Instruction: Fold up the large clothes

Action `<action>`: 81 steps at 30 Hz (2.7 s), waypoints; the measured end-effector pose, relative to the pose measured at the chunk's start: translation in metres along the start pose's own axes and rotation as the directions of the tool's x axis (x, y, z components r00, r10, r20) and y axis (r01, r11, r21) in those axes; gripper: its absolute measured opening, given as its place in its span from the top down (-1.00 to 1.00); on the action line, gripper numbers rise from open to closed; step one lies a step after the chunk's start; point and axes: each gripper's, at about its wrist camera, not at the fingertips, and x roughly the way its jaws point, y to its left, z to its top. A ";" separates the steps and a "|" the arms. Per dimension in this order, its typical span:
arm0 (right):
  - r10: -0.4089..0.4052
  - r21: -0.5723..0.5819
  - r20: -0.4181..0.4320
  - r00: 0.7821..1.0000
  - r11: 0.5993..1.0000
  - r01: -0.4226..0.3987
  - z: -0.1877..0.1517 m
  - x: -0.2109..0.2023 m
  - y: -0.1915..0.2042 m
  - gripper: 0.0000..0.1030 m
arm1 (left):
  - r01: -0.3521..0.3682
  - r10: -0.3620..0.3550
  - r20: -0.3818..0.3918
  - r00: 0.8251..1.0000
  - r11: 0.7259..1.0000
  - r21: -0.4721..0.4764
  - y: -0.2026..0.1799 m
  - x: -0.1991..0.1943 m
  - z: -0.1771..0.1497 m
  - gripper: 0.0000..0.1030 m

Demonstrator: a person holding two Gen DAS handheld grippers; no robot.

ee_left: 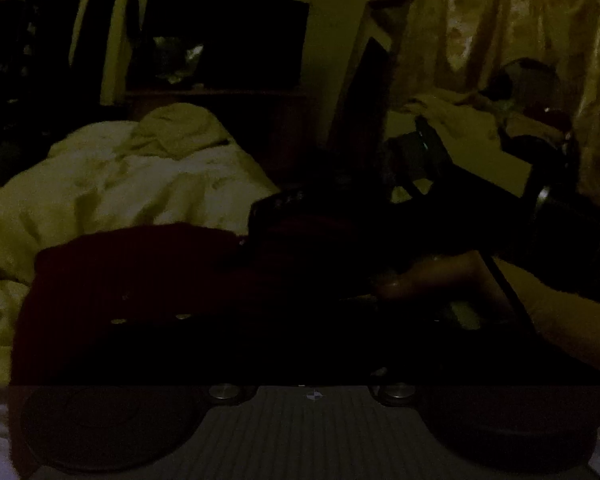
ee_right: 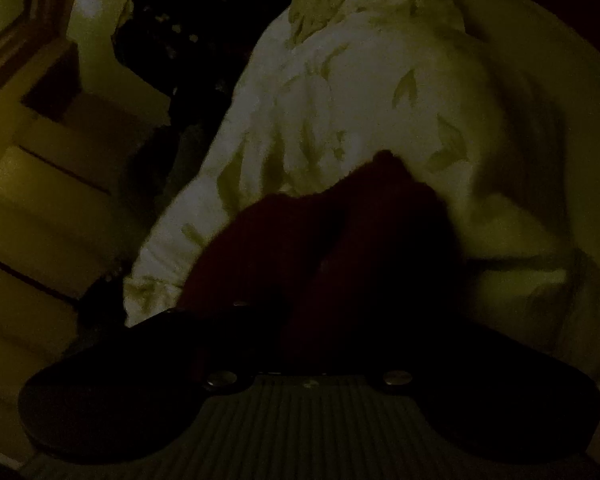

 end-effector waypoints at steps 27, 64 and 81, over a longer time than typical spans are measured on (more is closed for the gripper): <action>0.044 0.120 0.016 0.999 0.992 -0.046 -0.065 -0.130 0.046 -0.95 | 0.083 -0.075 0.041 0.996 0.725 -0.684 0.175 -0.112 -0.012 -1.00; -0.177 -0.185 0.199 0.964 0.959 0.214 -0.087 -0.055 0.071 -0.03 | -0.195 0.173 -0.090 0.981 0.900 -0.390 0.117 -0.040 0.002 -1.00; 0.129 -0.664 0.365 0.922 0.730 0.161 -0.180 -0.112 0.278 0.24 | -0.290 0.409 0.349 0.843 0.893 -0.345 0.100 -0.279 0.053 -1.00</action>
